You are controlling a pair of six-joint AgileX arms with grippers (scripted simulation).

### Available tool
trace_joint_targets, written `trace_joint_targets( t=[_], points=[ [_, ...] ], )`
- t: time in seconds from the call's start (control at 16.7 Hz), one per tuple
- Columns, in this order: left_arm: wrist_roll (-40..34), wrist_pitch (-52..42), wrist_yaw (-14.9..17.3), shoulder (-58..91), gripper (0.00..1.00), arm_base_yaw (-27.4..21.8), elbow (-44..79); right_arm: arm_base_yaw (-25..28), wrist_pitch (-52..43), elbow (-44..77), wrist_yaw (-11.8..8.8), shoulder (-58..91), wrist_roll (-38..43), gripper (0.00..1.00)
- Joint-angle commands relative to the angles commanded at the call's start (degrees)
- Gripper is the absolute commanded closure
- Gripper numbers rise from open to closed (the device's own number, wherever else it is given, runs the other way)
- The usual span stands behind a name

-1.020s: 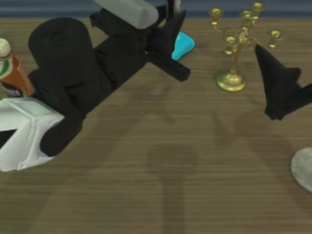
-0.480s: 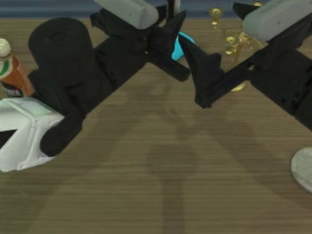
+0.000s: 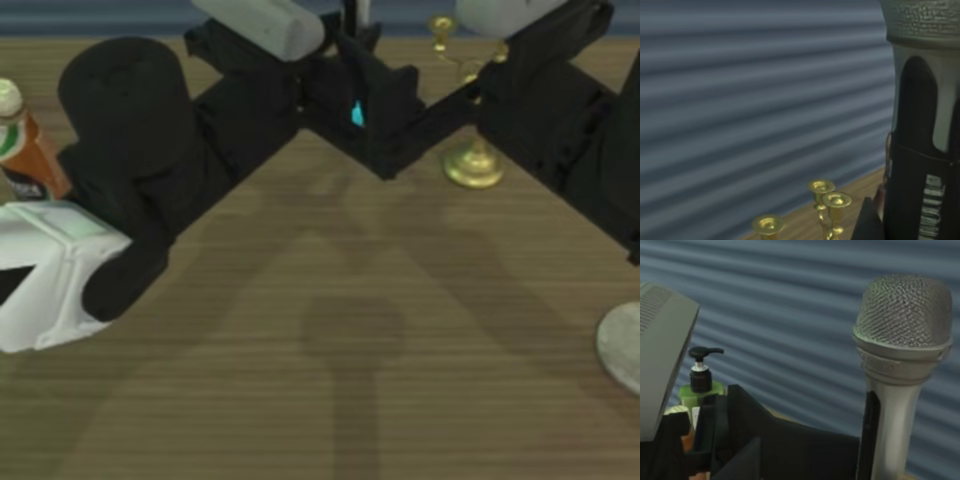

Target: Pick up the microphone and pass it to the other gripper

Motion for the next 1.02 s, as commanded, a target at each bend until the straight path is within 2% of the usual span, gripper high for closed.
trace_joint_targets(
  t=[0.36, 0.66, 1.02],
  points=[
    [0.0, 0.0, 0.0, 0.0, 1.00, 0.0, 0.0, -1.0, 3.4, 11.6, -0.7, 15.4, 0.0, 0.00],
    [0.0, 0.0, 0.0, 0.0, 1.00, 0.0, 0.0, -1.1, 3.6, 12.8, -0.8, 16.7, 0.0, 0.00],
    [0.0, 0.0, 0.0, 0.0, 1.00, 0.0, 0.0, -1.1, 3.6, 12.8, -0.8, 16.7, 0.0, 0.45]
  ],
)
